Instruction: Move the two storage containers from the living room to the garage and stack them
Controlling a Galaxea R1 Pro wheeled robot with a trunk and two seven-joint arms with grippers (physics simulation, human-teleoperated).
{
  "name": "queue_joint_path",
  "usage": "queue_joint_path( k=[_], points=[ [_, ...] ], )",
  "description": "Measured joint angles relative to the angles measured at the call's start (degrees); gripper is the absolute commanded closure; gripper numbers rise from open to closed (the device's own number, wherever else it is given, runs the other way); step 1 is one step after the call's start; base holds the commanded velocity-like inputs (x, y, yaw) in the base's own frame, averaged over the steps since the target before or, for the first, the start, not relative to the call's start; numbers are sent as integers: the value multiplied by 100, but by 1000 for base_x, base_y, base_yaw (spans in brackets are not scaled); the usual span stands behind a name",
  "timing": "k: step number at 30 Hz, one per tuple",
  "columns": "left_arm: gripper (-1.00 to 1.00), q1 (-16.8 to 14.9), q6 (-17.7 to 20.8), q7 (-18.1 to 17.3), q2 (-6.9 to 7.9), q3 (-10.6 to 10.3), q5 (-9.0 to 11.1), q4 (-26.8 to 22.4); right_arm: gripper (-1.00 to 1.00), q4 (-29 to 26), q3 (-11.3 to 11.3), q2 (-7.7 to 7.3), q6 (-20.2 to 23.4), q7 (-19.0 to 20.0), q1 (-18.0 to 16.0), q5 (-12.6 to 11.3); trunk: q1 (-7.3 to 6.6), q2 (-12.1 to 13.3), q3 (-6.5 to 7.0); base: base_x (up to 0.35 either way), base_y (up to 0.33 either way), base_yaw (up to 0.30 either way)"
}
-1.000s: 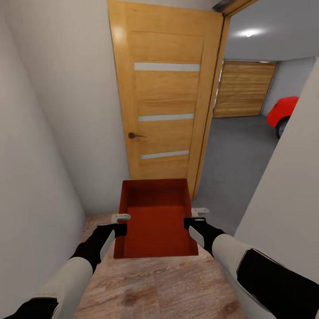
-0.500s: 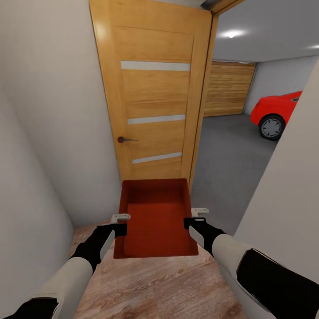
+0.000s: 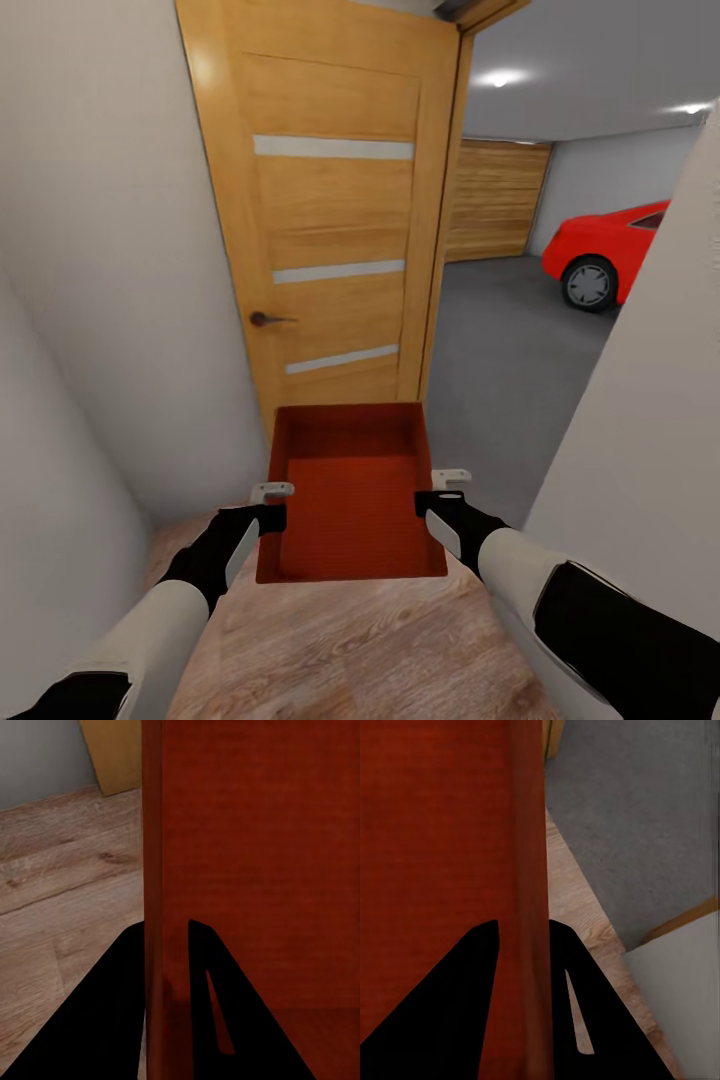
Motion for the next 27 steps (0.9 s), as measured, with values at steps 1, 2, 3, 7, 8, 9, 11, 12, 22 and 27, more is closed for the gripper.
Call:
queue_joint_path(
  k=[1,2,3,7,8,9,11,12,22,27],
  points=[
    [100,0,0,-1,0,1,-2,0,100,0,-1,0,0,1,0,1,0,0,0,151,225,-254],
    [100,0,0,-2,-1,2,-5,0,100,1,-3,0,-1,2,0,3,0,0,0,151,220,-255],
    [100,0,0,-3,0,1,-5,0,100,1,-2,0,-1,1,0,2,0,0,0,151,219,-255],
    [100,0,0,-3,-1,3,-8,0,100,1,-5,-1,-1,3,0,4,0,0,0,152,207,-255],
    [100,0,0,-4,-2,3,-10,0,100,1,-5,-1,-1,4,0,4,0,0,0,152,193,-255],
    [100,0,0,-4,-2,3,-10,0,100,2,-5,-1,-1,4,0,5,0,0,0,152,190,-255],
    [100,0,0,-3,-3,5,-11,0,100,2,-5,-1,-1,5,0,5,0,0,0,152,187,-255],
    [100,0,0,-4,-3,4,-11,0,100,2,-5,-2,-1,5,0,4,0,0,0,152,185,-255],
    [100,0,0,-5,-3,5,-8,4,100,2,-4,-2,5,5,0,5,0,0,0,152,171,-255],
    [100,0,0,-5,-3,5,-8,8,100,2,-3,-3,8,5,0,5,0,0,0,147,142,-250]
  ],
)
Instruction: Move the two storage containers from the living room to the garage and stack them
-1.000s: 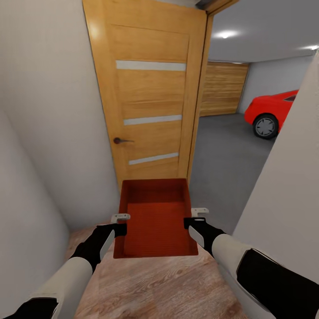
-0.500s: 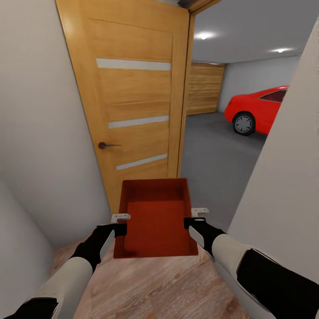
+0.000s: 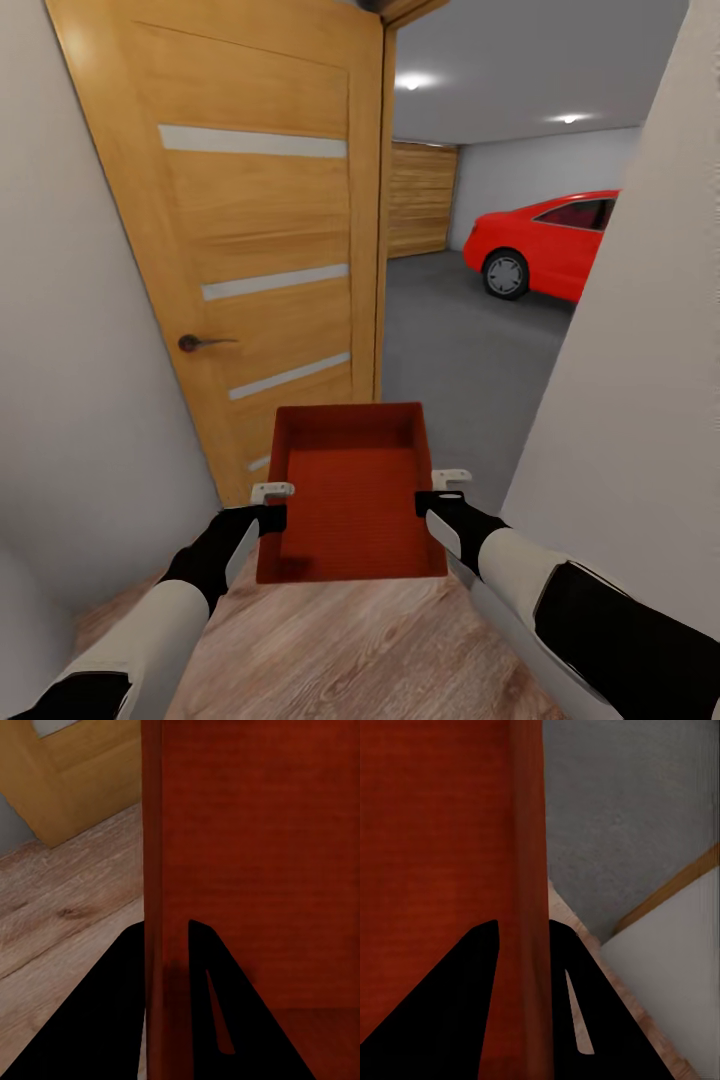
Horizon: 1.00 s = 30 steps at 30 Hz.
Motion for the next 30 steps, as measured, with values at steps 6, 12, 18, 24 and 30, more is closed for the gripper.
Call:
queue_joint_path(
  k=[6,12,18,24,30],
  points=[
    [100,2,1,-1,1,1,-1,-4,100,2,0,2,-2,2,-1,0,1,0,0,67,38,-54],
    [100,2,1,-1,4,-3,-1,-15,100,2,-3,4,-14,2,-1,-1,1,0,0,3,2,-2],
    [100,2,1,6,4,-9,9,-19,100,2,-1,3,-18,3,-1,-4,1,0,0,0,0,0],
    [100,2,1,6,7,-13,11,-27,100,2,-3,4,-27,3,-1,-5,1,0,0,0,0,0],
    [100,2,0,5,9,-14,14,-27,100,0,3,5,-28,-2,-1,-12,1,0,0,0,0,0]
  ],
)
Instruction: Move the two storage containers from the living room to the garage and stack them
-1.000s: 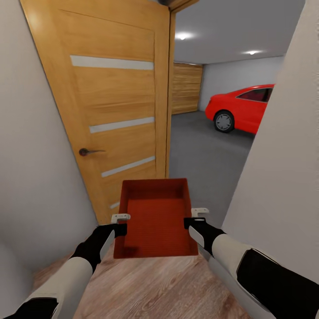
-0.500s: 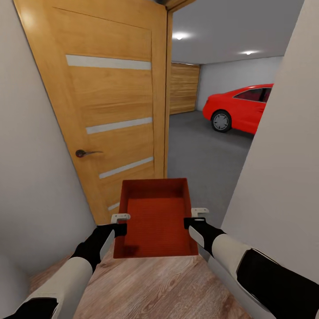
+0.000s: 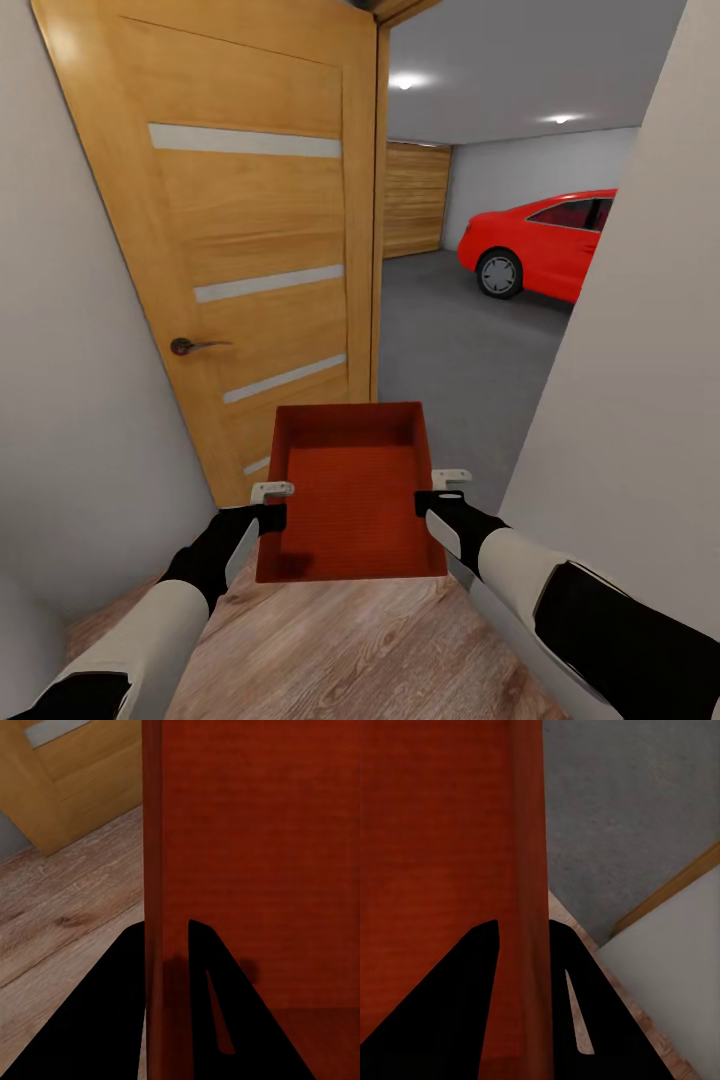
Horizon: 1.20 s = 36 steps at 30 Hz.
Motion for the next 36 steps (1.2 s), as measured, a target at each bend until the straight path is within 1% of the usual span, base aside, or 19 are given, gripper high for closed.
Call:
queue_joint_path(
  k=[17,32,36],
  points=[
    [100,-1,-1,10,-2,-4,11,4,100,-3,10,-3,4,-4,0,-8,-1,0,-69,10,6,-201],
    [100,-1,1,4,-10,10,3,39,100,-2,11,-7,45,-1,1,4,-2,-1,-72,224,194,-11],
    [100,-2,-1,1,-3,2,14,32,100,-1,9,-3,34,-5,1,2,-2,-1,-71,171,121,-138]
  ],
)
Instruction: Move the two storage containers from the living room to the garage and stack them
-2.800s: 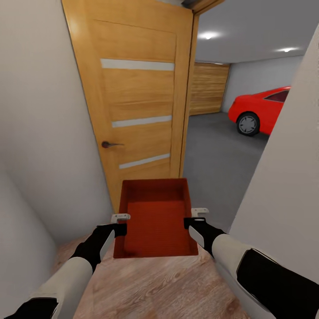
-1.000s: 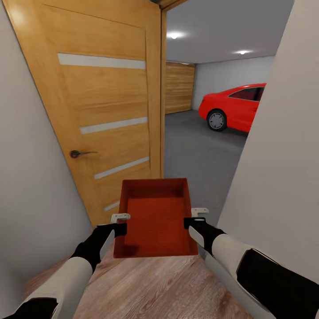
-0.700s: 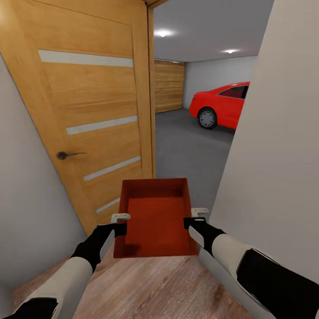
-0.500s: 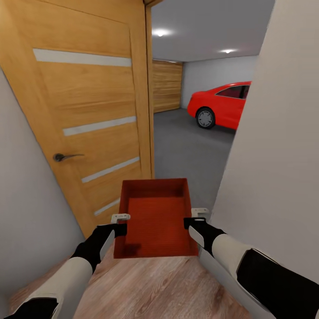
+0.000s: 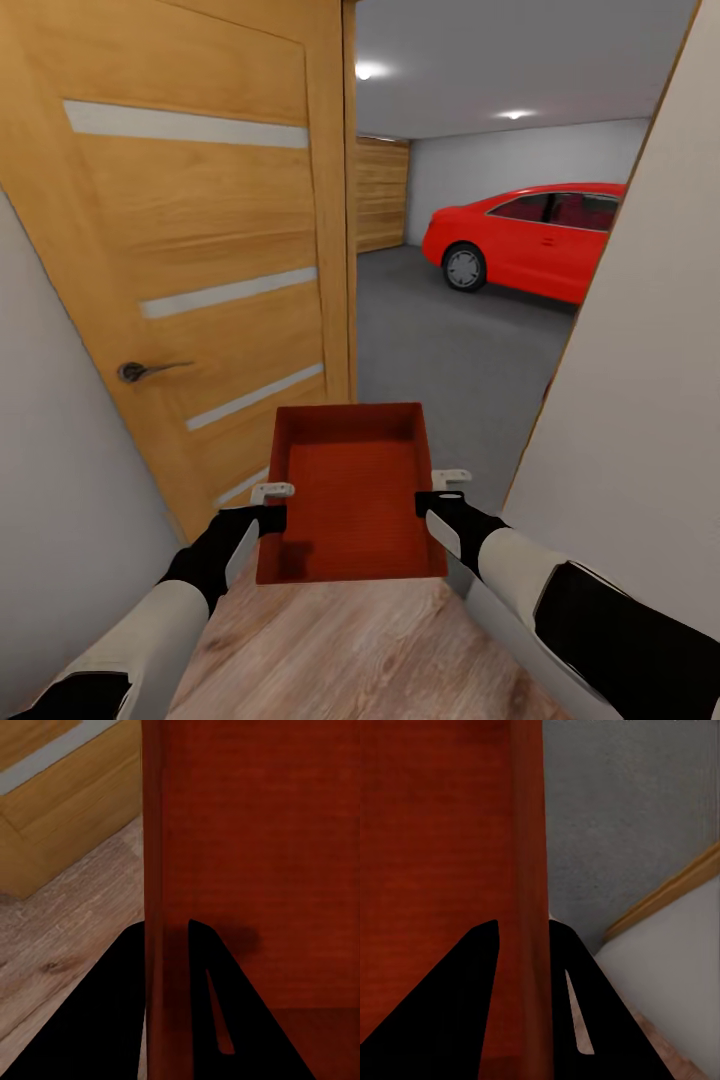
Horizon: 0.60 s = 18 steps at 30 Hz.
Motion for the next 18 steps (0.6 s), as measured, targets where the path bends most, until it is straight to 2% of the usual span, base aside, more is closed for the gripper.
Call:
queue_joint_path(
  k=[18],
  points=[
    [100,0,-1,0,-1,1,-11,-13,100,0,0,0,-16,3,0,-5,1,0,0,95,6,-237]
  ],
)
